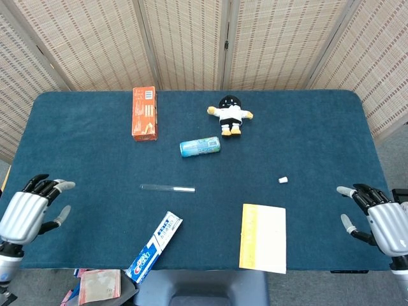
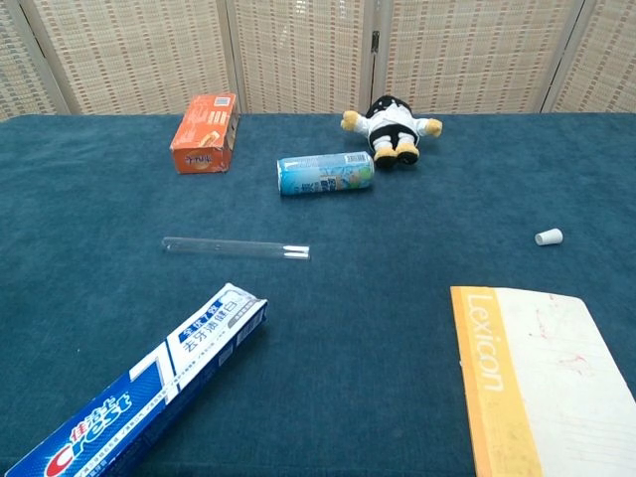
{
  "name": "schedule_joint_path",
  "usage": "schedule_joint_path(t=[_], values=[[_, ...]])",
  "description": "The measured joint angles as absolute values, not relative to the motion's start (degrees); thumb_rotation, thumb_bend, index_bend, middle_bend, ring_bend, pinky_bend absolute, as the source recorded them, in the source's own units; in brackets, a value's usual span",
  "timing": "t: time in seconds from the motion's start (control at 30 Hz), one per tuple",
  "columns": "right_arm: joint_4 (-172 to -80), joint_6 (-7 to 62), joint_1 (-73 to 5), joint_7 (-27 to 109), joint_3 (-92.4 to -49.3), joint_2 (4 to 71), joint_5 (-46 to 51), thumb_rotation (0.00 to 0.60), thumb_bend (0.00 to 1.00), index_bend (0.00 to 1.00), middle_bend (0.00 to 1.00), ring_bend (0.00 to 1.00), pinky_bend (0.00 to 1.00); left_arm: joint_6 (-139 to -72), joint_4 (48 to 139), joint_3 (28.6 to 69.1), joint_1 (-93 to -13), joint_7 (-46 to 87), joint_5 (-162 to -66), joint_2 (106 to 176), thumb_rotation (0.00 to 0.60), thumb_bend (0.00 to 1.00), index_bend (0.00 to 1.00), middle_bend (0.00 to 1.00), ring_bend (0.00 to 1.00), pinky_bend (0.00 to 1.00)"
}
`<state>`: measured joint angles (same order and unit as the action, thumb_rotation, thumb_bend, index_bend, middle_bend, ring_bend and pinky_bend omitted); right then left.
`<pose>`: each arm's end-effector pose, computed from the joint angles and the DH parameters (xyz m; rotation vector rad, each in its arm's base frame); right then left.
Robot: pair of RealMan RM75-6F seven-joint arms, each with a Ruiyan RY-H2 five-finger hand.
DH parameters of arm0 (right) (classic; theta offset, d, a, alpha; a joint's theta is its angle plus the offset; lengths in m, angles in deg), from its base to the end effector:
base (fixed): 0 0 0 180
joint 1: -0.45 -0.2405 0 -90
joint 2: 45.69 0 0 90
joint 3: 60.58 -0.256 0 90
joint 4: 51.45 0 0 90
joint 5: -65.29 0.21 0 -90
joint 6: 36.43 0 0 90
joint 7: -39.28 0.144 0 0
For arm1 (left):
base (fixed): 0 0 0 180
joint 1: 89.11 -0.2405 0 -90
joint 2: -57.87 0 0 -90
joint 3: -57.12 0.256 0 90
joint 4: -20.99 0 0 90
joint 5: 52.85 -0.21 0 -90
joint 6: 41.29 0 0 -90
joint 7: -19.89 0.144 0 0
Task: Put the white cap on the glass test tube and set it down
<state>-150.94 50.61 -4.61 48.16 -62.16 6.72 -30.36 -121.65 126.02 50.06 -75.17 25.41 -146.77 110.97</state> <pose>-0.2761 -0.1739 0.2014 1.5096 -0.8910 1.0538 -0.2230 0.2285 0.1886 -1.6378 -0.6602 -1.0471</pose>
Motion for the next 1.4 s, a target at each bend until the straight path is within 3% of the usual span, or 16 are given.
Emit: schedule_joint_path(t=[0.33, 0.53, 0.7, 1.13, 1.4], values=[[-152.3, 49.0, -5.8, 47.3, -62.7, 5.6, -29.5, 0.6, 0.39, 0.23, 0.35, 0.2, 0.25, -107.8, 128.7, 45.0, -63.7, 32.7, -139.7, 112.9, 0.6, 0.35, 0.28, 0.4, 0.47, 0.51], [-152.5, 48.2, -6.2, 47.2, -62.6, 5.4, -29.1, 0.6, 0.39, 0.23, 0.35, 0.2, 0.25, -100.3, 129.4, 43.0, -57.0, 39.5, -130.7, 116.5, 0.6, 0.27, 0.27, 0.46, 0.51, 0.61], [-152.3, 47.5, -6.6, 47.5, -62.6, 5.4, -28.8, 0.6, 0.39, 0.23, 0.35, 0.2, 0.25, -97.5, 129.6, 42.0, -52.6, 44.8, -124.2, 120.0, 0.6, 0.24, 0.27, 0.55, 0.59, 0.71], [-151.9, 45.7, -7.7, 48.0, -62.5, 5.4, -28.3, 0.6, 0.38, 0.23, 0.35, 0.2, 0.25, -93.2, 125.8, 42.6, -42.3, 55.1, -110.1, 130.5, 0.6, 0.24, 0.31, 0.95, 0.91, 0.96], [-151.7, 45.2, -8.0, 48.2, -62.4, 5.4, -28.0, 0.6, 0.39, 0.23, 0.35, 0.2, 0.25, -93.1, 120.0, 43.8, -35.8, 61.7, -99.9, 137.6, 0.6, 0.24, 0.37, 1.0, 1.0, 1.0]])
